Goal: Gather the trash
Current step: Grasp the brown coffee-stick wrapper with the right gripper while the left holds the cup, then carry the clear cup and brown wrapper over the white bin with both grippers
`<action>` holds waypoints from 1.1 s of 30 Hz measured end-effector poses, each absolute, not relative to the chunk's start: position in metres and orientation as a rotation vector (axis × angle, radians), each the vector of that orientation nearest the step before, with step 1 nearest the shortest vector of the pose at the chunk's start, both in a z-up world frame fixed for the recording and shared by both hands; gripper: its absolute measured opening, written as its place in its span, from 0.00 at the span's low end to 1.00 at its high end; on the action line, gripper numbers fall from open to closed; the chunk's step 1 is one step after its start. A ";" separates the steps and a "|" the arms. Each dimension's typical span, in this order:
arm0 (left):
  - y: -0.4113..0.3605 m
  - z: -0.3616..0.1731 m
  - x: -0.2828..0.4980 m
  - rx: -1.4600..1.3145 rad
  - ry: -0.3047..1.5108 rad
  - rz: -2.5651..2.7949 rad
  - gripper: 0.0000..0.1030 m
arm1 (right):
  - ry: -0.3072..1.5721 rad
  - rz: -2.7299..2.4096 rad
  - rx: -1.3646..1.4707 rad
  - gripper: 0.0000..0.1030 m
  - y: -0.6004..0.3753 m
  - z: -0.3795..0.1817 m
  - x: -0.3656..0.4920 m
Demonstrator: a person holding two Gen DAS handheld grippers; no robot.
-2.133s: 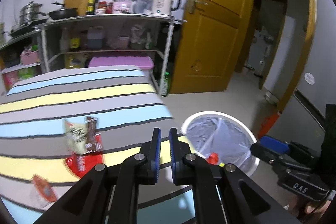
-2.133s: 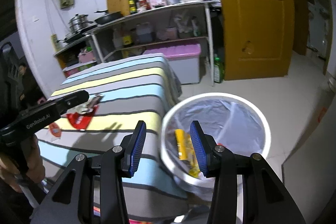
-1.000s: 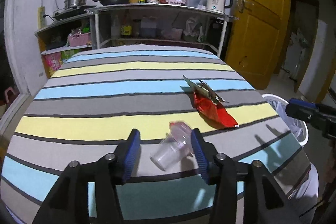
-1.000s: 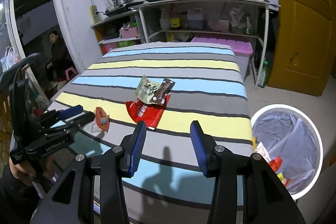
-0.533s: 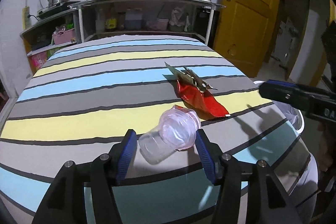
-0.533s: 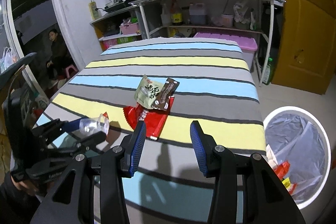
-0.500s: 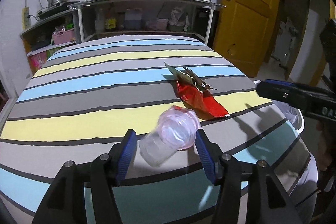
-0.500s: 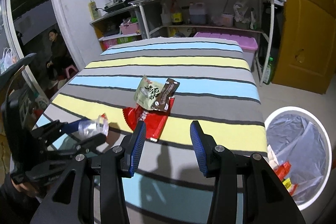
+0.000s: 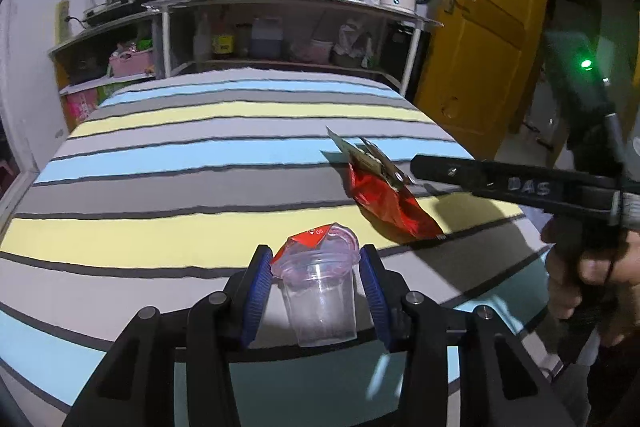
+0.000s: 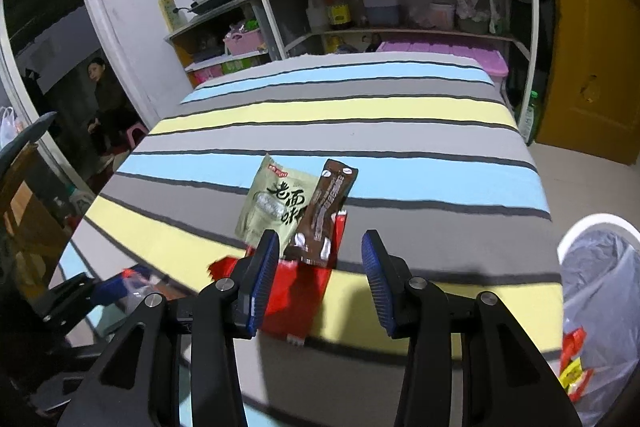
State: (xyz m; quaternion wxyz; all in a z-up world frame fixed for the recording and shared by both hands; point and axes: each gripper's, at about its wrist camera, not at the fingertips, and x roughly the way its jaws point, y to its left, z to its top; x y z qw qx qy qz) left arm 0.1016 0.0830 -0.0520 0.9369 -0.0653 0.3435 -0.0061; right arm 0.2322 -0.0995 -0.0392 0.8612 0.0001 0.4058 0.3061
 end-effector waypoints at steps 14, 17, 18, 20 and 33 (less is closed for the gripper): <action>0.086 -0.052 0.110 -0.148 0.697 -0.003 0.43 | 0.896 0.645 -0.062 0.13 -0.088 -0.054 0.244; 0.086 -0.049 0.109 -0.144 0.690 -0.001 0.43 | 0.892 0.647 -0.054 0.12 -0.091 -0.053 0.240; 0.085 -0.049 0.109 -0.143 0.689 0.000 0.43 | 0.890 0.643 -0.054 0.12 -0.094 -0.053 0.238; 0.084 -0.047 0.108 -0.137 0.685 0.002 0.43 | 0.886 0.644 -0.050 0.11 -0.099 -0.052 0.234; 0.059 -0.027 0.093 -0.112 0.649 -0.016 0.43 | 0.839 0.612 0.010 0.09 -0.144 -0.030 0.203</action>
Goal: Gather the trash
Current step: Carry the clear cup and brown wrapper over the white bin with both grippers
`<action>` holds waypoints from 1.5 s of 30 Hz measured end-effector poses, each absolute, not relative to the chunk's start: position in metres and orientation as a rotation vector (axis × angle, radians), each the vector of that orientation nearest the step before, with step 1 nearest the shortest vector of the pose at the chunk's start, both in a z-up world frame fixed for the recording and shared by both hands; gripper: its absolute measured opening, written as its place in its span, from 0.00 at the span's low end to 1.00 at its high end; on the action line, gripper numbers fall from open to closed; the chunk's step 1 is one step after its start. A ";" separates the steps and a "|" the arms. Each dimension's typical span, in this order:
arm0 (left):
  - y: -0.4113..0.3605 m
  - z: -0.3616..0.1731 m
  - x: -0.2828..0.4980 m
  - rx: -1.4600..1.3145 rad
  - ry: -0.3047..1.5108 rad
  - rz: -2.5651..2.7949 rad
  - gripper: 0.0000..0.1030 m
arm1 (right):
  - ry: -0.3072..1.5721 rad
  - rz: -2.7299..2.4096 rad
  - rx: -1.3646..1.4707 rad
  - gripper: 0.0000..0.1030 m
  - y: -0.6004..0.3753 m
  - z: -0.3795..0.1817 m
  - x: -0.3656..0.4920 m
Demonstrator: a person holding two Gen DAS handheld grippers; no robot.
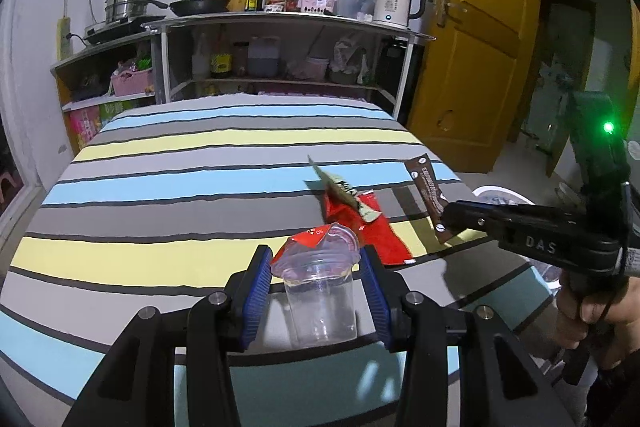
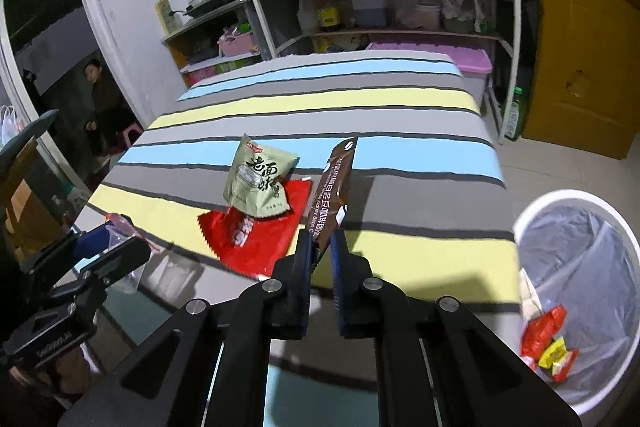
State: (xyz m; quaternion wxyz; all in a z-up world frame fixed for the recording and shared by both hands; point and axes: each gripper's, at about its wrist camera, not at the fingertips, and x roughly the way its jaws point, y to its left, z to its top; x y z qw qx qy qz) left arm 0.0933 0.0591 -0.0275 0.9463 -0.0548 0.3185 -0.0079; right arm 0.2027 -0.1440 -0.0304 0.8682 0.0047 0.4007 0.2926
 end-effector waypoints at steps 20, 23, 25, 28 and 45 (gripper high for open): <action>0.000 0.010 0.092 -0.082 0.590 -0.122 0.43 | 0.733 0.537 0.079 0.09 -0.221 0.007 0.153; -0.012 0.012 0.095 -0.079 0.590 -0.143 0.43 | 0.721 0.518 0.088 0.09 -0.233 0.010 0.148; -0.020 0.015 0.096 -0.075 0.586 -0.162 0.43 | 0.715 0.506 0.095 0.09 -0.241 0.011 0.146; -0.033 0.019 0.101 -0.066 0.579 -0.186 0.43 | 0.705 0.486 0.102 0.09 -0.252 0.013 0.143; -0.105 0.028 0.128 -0.022 0.558 -0.304 0.43 | 0.690 0.368 0.153 0.09 -0.313 0.011 0.141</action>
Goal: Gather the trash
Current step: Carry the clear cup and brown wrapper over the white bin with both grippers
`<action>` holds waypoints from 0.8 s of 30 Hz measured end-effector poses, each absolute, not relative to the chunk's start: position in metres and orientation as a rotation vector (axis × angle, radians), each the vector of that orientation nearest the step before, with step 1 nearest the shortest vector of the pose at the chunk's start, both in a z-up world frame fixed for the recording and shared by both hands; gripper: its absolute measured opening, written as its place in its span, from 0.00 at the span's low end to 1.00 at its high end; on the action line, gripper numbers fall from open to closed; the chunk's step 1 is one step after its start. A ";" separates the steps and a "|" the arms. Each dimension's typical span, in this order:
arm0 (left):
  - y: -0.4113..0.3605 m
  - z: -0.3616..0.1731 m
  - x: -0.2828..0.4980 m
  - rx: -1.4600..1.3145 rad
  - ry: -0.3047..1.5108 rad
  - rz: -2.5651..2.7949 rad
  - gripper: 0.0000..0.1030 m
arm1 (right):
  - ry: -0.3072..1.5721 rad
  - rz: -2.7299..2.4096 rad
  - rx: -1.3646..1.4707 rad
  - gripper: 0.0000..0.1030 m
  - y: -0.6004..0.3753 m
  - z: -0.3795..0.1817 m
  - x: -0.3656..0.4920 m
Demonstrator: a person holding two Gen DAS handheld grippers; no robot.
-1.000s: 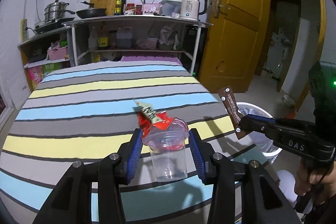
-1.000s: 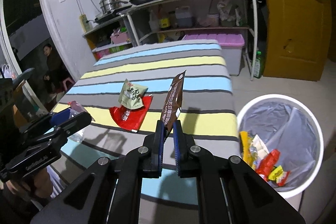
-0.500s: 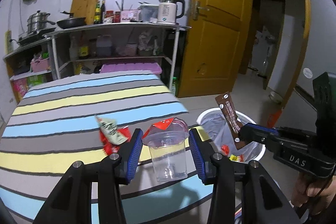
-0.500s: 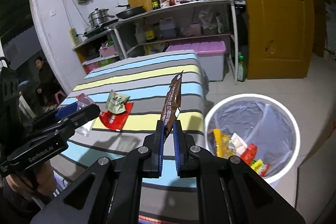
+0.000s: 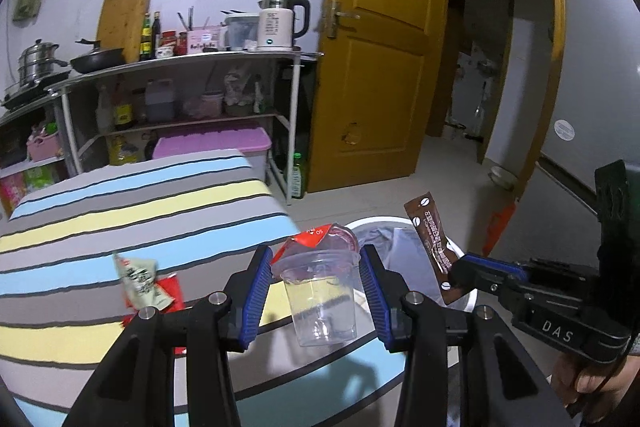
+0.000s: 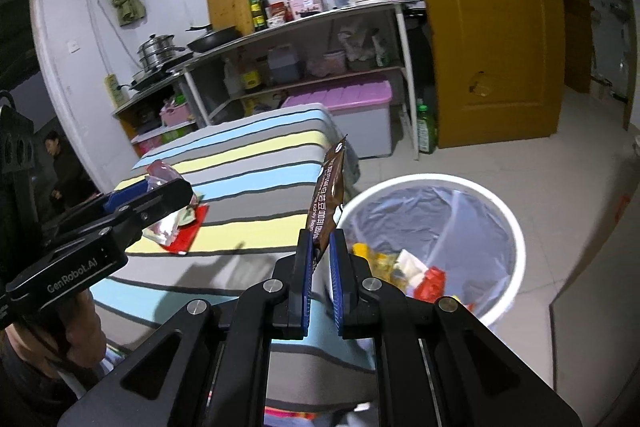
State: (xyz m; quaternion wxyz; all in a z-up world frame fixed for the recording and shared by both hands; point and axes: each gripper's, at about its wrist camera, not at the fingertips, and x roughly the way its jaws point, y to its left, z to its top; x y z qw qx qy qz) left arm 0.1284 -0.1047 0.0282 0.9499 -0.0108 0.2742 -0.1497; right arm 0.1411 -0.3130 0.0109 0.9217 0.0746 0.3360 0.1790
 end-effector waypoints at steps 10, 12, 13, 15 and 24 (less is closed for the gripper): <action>-0.145 0.023 0.154 0.004 0.571 -0.374 0.43 | 0.706 0.301 0.193 0.09 -0.347 0.000 0.151; -0.151 0.020 0.159 0.007 0.574 -0.384 0.44 | 0.712 0.292 0.199 0.09 -0.352 -0.003 0.154; -0.154 0.019 0.163 0.009 0.579 -0.389 0.43 | 0.715 0.288 0.202 0.09 -0.354 -0.005 0.155; -0.159 0.015 0.167 0.010 0.587 -0.396 0.43 | 0.722 0.280 0.208 0.09 -0.359 -0.008 0.158; -0.179 -0.004 0.196 0.016 0.641 -0.420 0.44 | 0.753 0.250 0.232 0.09 -0.374 -0.022 0.172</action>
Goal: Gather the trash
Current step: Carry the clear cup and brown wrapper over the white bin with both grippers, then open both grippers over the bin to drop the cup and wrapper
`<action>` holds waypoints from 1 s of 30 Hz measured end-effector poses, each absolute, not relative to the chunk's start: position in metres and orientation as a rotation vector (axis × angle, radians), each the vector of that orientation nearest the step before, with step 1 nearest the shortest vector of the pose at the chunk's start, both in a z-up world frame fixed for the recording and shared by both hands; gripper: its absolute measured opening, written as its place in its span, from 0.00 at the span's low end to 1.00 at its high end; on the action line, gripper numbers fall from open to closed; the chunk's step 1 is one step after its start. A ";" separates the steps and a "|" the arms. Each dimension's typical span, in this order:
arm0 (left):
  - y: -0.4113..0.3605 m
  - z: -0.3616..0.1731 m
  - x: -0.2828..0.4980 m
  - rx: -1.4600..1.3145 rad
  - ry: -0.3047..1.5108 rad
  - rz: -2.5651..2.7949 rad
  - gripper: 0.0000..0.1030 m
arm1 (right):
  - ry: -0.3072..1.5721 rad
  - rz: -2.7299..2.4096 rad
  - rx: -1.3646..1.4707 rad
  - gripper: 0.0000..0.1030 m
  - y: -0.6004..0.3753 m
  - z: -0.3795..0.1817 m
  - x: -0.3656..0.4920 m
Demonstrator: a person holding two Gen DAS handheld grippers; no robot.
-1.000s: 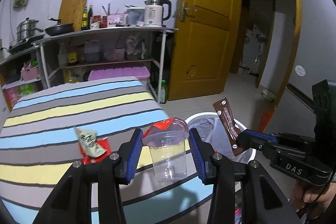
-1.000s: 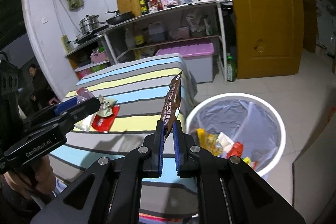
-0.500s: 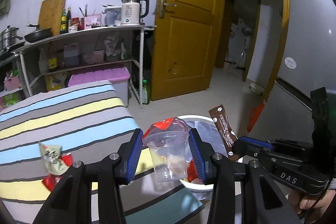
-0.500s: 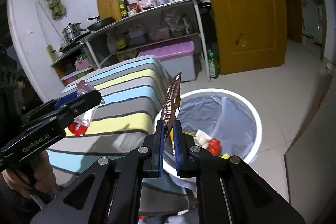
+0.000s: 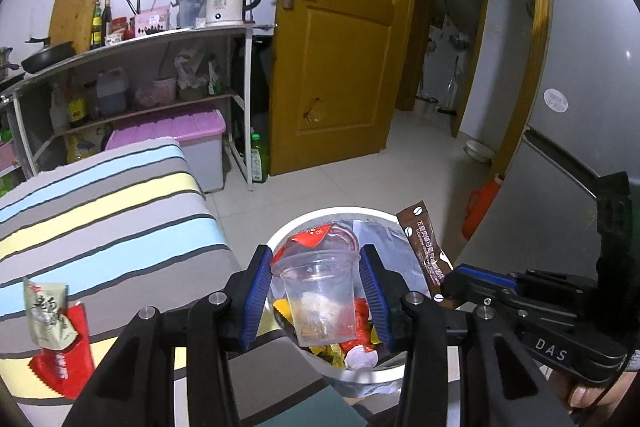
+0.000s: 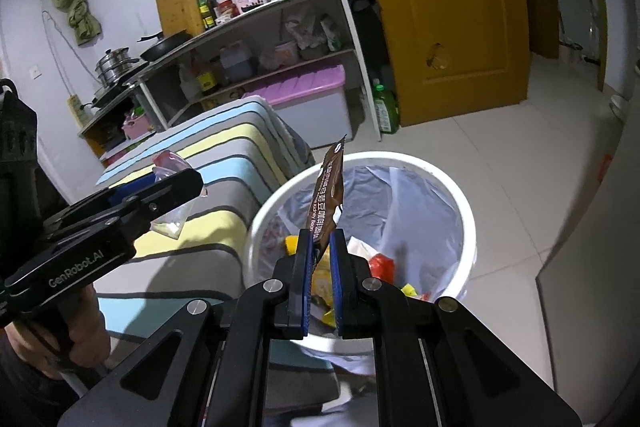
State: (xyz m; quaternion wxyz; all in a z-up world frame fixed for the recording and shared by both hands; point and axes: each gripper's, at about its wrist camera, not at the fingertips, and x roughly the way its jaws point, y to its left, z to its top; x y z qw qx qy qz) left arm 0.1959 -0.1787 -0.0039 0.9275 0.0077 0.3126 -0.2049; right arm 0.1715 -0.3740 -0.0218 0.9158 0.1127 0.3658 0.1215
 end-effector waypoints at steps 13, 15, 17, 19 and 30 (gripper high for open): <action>-0.197 -0.027 0.225 0.000 0.698 -0.457 0.44 | 0.779 0.163 0.255 0.25 -0.391 -0.038 0.186; -0.195 -0.029 0.226 -0.004 0.700 -0.456 0.44 | 0.780 0.163 0.259 0.26 -0.392 -0.038 0.186; -0.194 -0.029 0.225 -0.006 0.695 -0.458 0.44 | 0.779 0.163 0.259 0.26 -0.392 -0.038 0.186; -0.194 -0.028 0.223 -0.005 0.689 -0.458 0.44 | 0.778 0.167 0.261 0.26 -0.392 -0.038 0.186; -0.176 -0.009 0.204 -0.019 0.644 -0.438 0.44 | 0.740 0.193 0.247 0.26 -0.383 -0.020 0.174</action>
